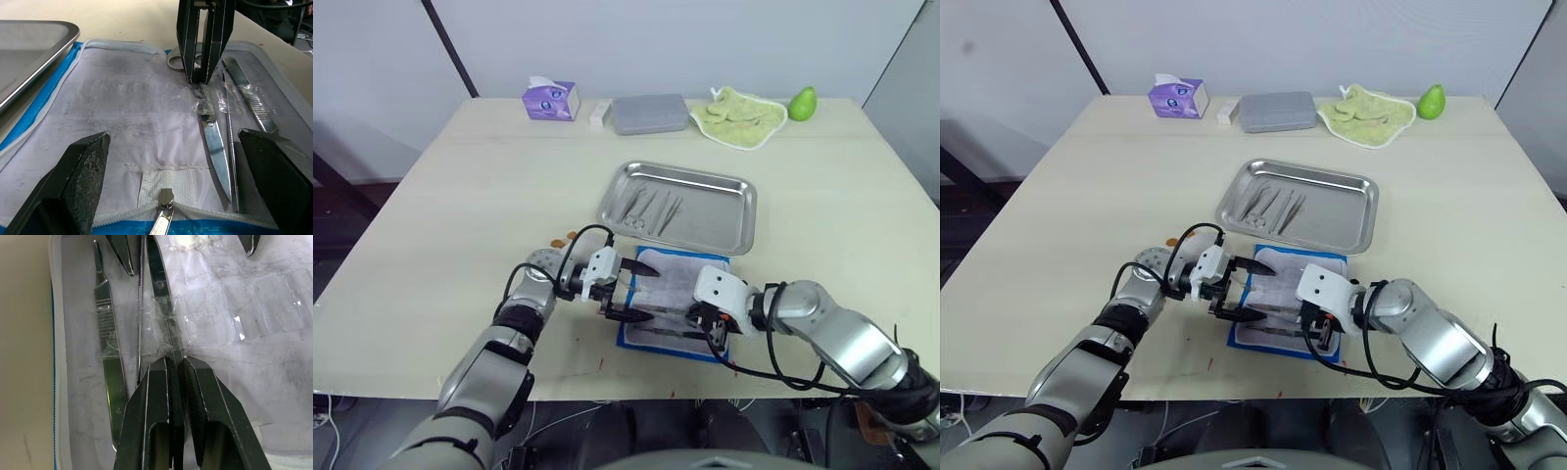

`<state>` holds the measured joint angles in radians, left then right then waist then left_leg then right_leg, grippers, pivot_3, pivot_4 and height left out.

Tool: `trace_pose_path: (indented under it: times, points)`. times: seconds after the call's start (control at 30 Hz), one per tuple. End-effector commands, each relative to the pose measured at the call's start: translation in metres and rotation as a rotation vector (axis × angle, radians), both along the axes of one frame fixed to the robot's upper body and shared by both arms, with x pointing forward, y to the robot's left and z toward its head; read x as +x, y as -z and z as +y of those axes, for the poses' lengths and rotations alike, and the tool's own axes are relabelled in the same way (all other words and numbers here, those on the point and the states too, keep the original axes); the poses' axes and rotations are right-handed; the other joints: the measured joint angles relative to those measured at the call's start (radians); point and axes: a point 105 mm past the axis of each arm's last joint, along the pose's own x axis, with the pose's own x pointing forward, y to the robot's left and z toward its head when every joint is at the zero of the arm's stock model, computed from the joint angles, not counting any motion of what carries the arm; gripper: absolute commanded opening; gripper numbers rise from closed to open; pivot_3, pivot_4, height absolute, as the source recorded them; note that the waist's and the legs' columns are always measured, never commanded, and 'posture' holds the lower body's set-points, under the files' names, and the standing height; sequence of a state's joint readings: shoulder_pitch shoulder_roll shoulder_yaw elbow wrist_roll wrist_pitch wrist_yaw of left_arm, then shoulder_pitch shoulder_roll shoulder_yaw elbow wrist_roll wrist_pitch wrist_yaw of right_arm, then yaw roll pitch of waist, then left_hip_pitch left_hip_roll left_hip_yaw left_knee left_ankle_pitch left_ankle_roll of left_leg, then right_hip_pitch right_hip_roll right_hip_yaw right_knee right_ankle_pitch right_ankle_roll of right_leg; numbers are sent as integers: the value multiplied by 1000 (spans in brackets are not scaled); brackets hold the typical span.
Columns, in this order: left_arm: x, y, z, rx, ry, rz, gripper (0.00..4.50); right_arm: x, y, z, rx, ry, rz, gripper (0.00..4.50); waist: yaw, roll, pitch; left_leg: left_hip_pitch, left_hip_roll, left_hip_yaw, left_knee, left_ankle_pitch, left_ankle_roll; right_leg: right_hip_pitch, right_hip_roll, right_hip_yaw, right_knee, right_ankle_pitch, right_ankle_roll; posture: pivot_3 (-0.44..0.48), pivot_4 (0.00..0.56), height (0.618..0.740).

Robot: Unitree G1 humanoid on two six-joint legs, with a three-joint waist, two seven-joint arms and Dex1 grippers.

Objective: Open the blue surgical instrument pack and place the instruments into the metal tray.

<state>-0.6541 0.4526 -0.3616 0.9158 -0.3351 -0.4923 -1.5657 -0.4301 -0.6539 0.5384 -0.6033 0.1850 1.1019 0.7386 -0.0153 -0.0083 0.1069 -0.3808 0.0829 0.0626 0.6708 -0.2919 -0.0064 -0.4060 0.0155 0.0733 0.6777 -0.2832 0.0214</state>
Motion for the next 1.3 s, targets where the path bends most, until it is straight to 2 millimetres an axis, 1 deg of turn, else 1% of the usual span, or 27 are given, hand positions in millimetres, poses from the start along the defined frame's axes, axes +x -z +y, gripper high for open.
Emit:
trace_pose_path:
  times: [0.03, 0.57, 1.0, 1.13, 1.3]
  points:
    - [-25, 36, 6, 107, 66, 128, 4500, -2, -13, 3, -19, -31, -11, 63, 0, 0, 0, 0, 0, 0, 0, 0, 0, 0, 0, 0, 0, 0, 0, 0, 150, 740]
    - [-25, 38, 7, 128, 66, 128, 4500, -2, -33, 8, -85, -56, -24, 63, 1, 1, 1, -1, 0, 0, 0, 0, 0, -1, -1, 0, 0, 0, 0, 0, 150, 740]
    - [-27, 40, 5, 141, 77, 135, 4500, -1, -39, 5, -126, -62, -30, 63, 2, 1, 1, -1, 0, 0, 0, 0, 0, -1, -1, 0, 0, 0, 0, 0, 150, 740]
    - [-27, 41, 6, 144, 75, 136, 4500, -1, -39, -3, -138, -45, -26, 63, 2, 1, 1, -1, 0, 0, 0, 0, 0, -1, -1, -1, 0, 0, 0, 0, 150, 740]
    - [-26, 40, 6, 146, 72, 136, 4500, -2, -41, -21, -157, -14, -27, 63, 3, 1, 1, -1, 0, 0, 0, 0, 0, -1, -2, -1, 0, -2, -4, 0, 150, 740]
